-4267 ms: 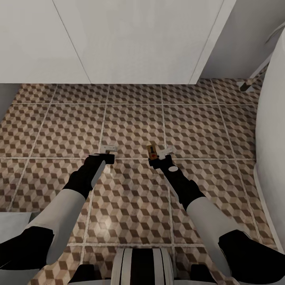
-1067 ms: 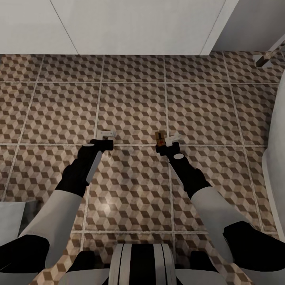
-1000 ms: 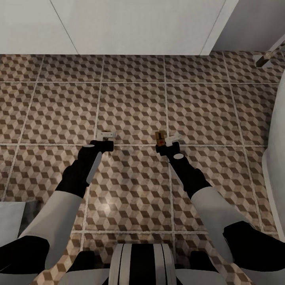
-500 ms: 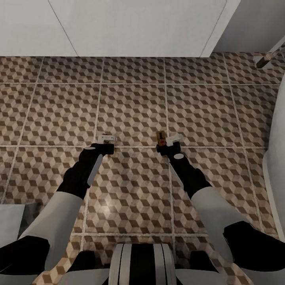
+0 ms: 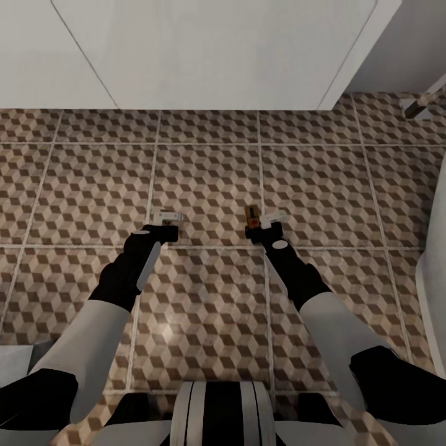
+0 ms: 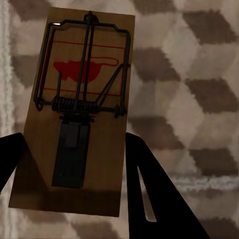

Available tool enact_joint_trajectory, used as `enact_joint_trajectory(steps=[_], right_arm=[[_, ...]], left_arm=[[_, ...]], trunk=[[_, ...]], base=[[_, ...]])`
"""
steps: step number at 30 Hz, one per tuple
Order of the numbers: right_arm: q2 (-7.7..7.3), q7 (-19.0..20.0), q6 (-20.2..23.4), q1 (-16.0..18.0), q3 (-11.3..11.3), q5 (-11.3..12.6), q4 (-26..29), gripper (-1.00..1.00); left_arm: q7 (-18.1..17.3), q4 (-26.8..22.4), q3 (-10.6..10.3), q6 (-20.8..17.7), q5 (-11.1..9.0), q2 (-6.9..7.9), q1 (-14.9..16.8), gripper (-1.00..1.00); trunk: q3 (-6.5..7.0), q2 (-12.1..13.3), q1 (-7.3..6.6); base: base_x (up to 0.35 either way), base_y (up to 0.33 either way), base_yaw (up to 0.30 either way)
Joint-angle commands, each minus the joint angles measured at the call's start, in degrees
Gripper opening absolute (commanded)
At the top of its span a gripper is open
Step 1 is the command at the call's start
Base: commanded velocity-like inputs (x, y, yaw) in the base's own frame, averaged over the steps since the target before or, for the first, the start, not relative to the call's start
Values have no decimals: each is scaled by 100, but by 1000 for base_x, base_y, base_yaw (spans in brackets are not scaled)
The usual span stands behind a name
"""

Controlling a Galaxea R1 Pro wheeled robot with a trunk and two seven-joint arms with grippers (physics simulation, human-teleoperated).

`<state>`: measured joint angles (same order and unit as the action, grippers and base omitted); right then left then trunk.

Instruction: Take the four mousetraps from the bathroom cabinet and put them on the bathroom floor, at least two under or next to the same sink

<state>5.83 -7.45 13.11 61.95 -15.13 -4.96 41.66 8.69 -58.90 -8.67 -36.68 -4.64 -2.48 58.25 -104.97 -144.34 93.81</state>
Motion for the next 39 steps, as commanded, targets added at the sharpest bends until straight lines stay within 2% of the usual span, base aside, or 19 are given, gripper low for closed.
enact_joint_trajectory(steps=[1, 39], right_arm=[[-2, -20, 39, 2, -16, -31, 8, -100], [-29, -43, 43, 2, -16, -31, 8, -100]], left_arm=[[45, -7, -12, -27, -28, 2, 2, -100], [63, -51, -12, -41, -28, 2, 2, -100]], trunk=[[-3, -1, 0], [-3, -36, 67]], base=[[42, 0, 0], [2, 0, 0]])
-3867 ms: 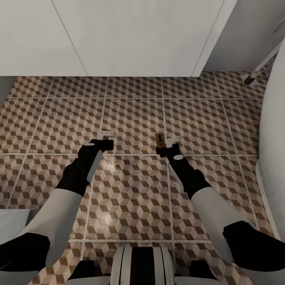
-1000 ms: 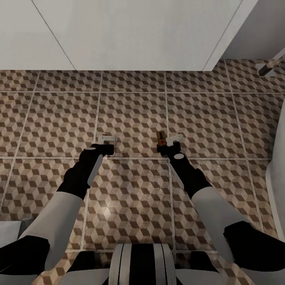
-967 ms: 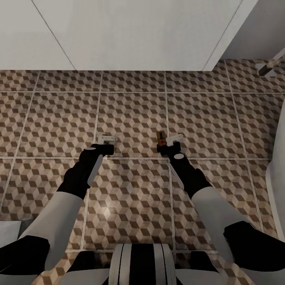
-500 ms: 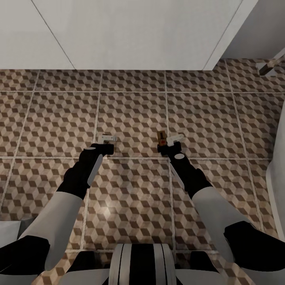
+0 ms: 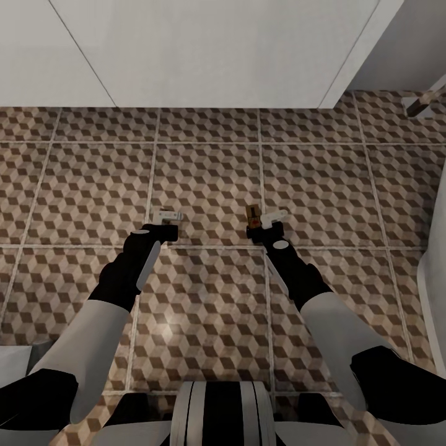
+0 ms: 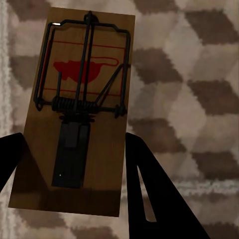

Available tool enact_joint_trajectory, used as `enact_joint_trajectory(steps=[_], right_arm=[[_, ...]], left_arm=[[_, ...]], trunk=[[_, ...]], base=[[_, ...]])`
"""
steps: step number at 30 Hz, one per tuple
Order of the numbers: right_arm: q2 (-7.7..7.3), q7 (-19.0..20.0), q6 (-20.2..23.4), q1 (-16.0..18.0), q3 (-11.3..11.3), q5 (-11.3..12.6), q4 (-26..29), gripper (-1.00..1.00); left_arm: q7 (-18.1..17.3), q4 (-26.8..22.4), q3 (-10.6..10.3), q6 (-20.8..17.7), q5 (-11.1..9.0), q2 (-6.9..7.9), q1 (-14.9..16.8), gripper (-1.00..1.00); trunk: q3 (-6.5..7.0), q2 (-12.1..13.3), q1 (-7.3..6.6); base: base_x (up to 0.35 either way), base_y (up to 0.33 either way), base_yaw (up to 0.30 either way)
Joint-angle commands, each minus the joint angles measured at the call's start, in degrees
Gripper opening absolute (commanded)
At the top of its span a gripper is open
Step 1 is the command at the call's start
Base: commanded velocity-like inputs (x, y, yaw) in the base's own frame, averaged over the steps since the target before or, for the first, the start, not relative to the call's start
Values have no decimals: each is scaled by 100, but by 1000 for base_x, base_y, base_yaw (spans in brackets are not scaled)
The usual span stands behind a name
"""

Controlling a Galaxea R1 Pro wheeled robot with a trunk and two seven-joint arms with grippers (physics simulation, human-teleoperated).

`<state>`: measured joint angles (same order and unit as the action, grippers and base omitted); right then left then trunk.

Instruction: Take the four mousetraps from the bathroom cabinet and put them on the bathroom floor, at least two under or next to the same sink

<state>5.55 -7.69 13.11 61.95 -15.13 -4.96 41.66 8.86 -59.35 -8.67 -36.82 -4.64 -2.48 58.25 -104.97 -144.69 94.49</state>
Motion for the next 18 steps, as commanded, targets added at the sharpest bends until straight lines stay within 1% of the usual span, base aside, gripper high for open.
enact_joint_trajectory(steps=[1, 18], right_arm=[[-2, -21, 43, 2, -16, -31, 8, -100], [-2, -19, 41, 2, -16, -31, 3, -100]], left_arm=[[45, -6, -12, -27, -29, 2, 2, -100], [46, -21, -12, -28, -23, 2, 2, -100]], trunk=[[-3, -3, 2], [-3, -19, 33]], base=[[0, 0, 0], [0, 0, 0]])
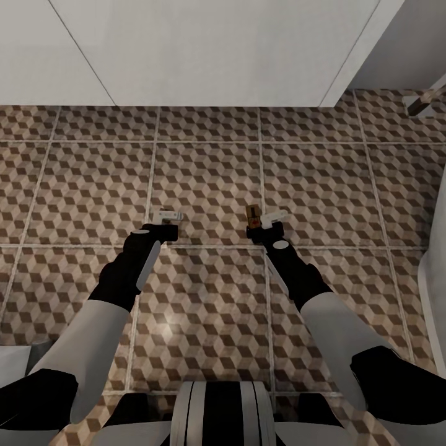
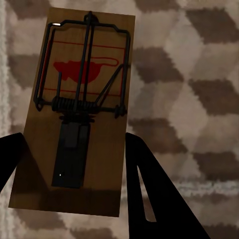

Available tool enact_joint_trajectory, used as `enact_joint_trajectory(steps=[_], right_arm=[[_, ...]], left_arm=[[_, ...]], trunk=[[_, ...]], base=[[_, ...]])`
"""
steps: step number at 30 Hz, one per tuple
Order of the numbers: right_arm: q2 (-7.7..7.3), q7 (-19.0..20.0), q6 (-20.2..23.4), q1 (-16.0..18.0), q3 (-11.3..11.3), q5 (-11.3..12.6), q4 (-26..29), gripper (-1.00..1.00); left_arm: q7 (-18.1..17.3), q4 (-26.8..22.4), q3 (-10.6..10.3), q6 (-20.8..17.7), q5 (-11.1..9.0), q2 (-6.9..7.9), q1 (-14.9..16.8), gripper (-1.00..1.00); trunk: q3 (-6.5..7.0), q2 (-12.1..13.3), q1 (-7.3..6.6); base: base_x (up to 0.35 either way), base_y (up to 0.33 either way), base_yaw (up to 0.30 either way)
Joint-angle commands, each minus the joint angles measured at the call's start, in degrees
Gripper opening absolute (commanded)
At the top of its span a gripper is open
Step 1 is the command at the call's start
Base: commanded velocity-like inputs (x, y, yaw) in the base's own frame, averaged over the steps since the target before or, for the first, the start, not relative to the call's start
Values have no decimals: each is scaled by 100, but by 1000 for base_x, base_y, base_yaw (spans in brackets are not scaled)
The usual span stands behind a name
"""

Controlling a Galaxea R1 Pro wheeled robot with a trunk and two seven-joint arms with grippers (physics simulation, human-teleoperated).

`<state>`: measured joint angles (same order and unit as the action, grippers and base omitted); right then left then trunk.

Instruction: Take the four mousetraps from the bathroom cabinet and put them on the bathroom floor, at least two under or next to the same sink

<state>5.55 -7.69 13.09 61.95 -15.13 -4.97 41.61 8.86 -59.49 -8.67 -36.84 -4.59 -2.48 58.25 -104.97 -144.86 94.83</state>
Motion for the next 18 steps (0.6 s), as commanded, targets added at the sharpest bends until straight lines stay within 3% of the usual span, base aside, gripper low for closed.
enact_joint_trajectory(steps=[1, 11, 18], right_arm=[[-2, -18, 43, 2, -16, -31, 8, -100], [-2, -6, 24, -6, -16, -31, 6, -100], [10, -3, -441, -7, -21, -24, -80, -100]], left_arm=[[45, -9, -12, -28, -28, 2, 2, -100], [45, -70, -12, -32, -25, 3, 2, -100], [40, -86, -12, -15, -25, 10, 2, -100]], trunk=[[-3, -1, -1], [-3, -1, -1], [-3, -1, -1]], base=[[0, 0, 0], [0, 0, 0], [0, 0, 0]])
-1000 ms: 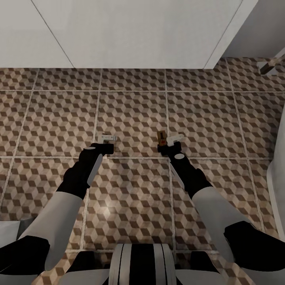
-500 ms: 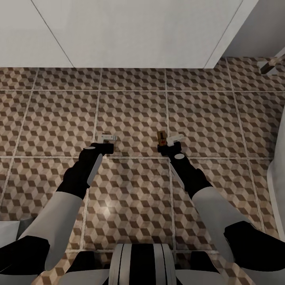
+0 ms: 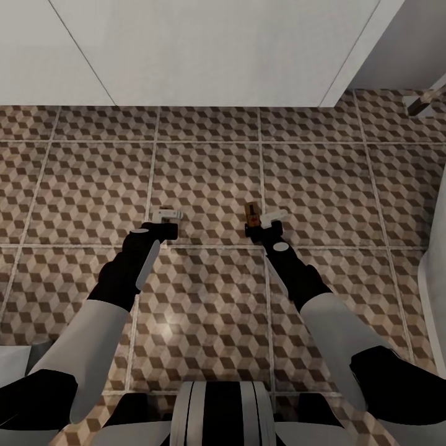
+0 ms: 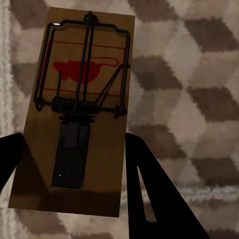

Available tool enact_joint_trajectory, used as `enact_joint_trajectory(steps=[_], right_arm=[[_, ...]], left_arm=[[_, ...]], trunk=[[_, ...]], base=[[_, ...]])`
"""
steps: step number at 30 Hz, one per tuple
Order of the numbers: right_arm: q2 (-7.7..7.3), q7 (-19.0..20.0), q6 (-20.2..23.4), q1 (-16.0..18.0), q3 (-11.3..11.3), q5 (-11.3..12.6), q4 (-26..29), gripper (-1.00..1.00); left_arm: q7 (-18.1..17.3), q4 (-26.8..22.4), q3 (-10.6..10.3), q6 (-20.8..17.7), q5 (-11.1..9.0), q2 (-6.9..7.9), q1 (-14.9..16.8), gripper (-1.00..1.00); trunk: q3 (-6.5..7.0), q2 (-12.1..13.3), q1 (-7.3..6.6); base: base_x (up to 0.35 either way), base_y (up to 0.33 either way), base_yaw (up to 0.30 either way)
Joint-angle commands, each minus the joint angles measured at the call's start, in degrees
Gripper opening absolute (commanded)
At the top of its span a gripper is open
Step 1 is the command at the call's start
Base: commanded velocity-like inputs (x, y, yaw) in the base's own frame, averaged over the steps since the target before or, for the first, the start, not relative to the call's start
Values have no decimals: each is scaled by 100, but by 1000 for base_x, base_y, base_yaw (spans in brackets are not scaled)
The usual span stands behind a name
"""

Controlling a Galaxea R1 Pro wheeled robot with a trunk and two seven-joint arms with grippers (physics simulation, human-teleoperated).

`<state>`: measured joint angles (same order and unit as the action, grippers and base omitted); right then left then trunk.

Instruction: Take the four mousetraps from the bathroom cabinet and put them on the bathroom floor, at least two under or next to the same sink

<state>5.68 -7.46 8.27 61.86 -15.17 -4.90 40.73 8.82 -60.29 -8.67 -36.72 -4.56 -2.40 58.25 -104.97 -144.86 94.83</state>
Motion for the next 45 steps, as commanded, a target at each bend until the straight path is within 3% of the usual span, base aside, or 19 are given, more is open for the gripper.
enact_joint_trajectory(steps=[1, 11, 18, 22, 28, 31, 34, 45], right_arm=[[-3, -25, 1, 1, -19, -30, -12, -100], [3, -19, -77, 1, -20, -21, -61, -100], [4, -11, -88, 1, -20, -19, -128, -100], [4, -8, -98, 4, -20, -16, -150, -100], [9, 17, -231, 8, -15, -9, -523, -100], [16, 34, -508, 9, -2, -2, -863, -100], [26, 40, -740, 10, 3, -2, -1146, -100], [50, 43, -1114, 10, -12, -2, -1370, -100]], left_arm=[[40, -4, -11, -22, -28, 2, 2, -100], [24, 106, -15, 18, -28, 3, 2, -100], [16, 337, -20, 589, -28, 26, 2, -100], [15, 419, -28, 717, -28, 35, 2, -100], [18, 452, -351, 1080, -28, 84, 2, -100], [29, 462, -644, 1333, -28, 124, 2, -100], [37, 489, -810, 1427, -28, 137, 2, -100], [41, 602, -894, 1474, -28, 143, 2, -100]], trunk=[[-3, -1, -1], [-3, -1, -1], [-3, -1, -1], [-3, -1, -1], [-3, -1, -1], [-3, -1, -1], [-3, -1, -1], [-3, -1, -1]], base=[[0, 0, 0], [0, 0, 0], [0, 0, 0], [0, 0, 0], [0, 0, 0], [0, 0, 0], [0, 0, 0], [0, 0, 0]])
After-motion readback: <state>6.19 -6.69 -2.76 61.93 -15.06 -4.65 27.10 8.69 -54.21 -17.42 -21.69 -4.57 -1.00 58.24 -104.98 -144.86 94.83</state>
